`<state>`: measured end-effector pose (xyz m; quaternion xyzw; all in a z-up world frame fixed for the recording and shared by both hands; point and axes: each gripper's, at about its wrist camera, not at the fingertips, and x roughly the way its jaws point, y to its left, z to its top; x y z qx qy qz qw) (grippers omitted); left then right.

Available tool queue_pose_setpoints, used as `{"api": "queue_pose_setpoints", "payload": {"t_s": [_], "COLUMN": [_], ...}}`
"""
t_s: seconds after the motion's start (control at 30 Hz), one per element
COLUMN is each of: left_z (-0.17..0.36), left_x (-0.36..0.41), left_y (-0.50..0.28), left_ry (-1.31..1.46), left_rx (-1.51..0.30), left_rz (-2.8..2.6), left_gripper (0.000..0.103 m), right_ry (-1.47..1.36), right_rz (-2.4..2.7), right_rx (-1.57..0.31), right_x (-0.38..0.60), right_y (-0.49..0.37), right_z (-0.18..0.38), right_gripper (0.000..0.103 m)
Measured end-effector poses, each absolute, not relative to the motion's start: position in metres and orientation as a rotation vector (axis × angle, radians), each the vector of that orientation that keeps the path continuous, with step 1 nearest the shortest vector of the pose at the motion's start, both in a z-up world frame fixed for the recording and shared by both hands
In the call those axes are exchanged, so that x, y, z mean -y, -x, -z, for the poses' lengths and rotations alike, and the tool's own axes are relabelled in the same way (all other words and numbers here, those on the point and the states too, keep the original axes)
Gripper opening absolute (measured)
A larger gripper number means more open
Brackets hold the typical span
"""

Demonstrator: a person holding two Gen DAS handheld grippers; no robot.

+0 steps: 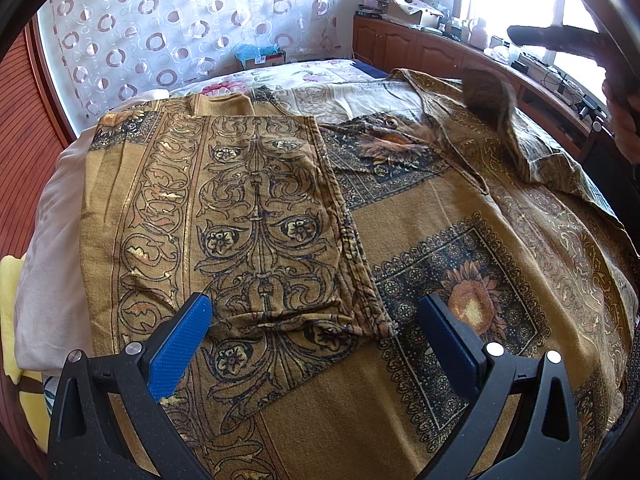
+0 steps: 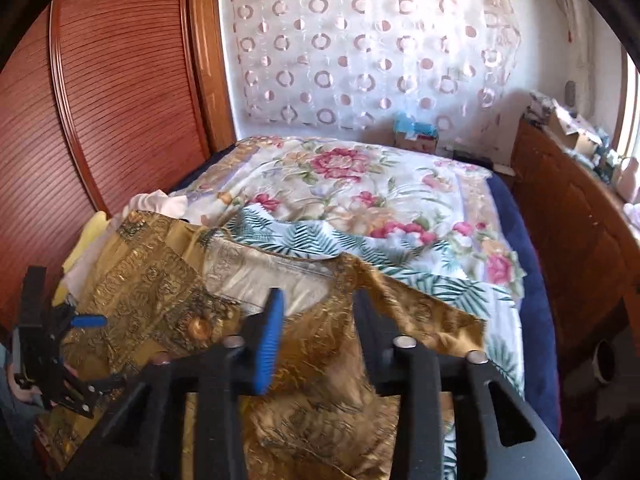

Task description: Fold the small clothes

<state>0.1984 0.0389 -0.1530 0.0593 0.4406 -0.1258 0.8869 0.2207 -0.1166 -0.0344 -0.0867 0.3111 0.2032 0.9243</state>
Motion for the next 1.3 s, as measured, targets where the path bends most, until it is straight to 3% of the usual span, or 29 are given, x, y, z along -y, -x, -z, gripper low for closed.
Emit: {"api": "queue_pose_setpoints", "payload": {"t_s": [0.13, 0.6, 0.67, 0.73, 0.83, 1.2, 1.27, 1.3], "left_z": [0.153, 0.153, 0.153, 0.153, 0.153, 0.152, 0.152, 0.152], "left_x": [-0.039, -0.039, -0.039, -0.039, -0.039, -0.039, -0.04, -0.039], "left_y": [-0.199, -0.198, -0.198, -0.198, -0.198, -0.198, -0.198, -0.199], "left_ry": [-0.123, -0.123, -0.123, -0.123, -0.123, -0.122, -0.122, -0.122], "left_rx": [-0.916, -0.915, -0.915, -0.916, -0.915, -0.915, -0.915, -0.915], "left_rz": [0.262, 0.262, 0.262, 0.262, 0.262, 0.263, 0.263, 0.263], "left_gripper": [0.103, 0.103, 0.103, 0.103, 0.103, 0.103, 0.103, 0.103], "right_ry": [0.228, 0.284, 0.314, 0.341, 0.333, 0.317, 0.306, 0.299], "right_rz": [-0.395, -0.352, -0.354, -0.348, -0.356, -0.353, -0.355, -0.352], "right_rx": [-0.67, -0.833, -0.841, -0.839, -0.823, -0.815, -0.805, -0.794], "right_x": [0.119, 0.148, 0.145, 0.146, 0.158, 0.179, 0.179, 0.18], "right_y": [-0.194, -0.14, -0.137, -0.132, -0.129, -0.105, -0.103, -0.102], "right_z": [0.034, 0.12, 0.124, 0.128, 0.13, 0.119, 0.113, 0.11], "right_gripper": [0.04, 0.04, 0.03, 0.01, 0.004, 0.004, 0.017, 0.028]}}
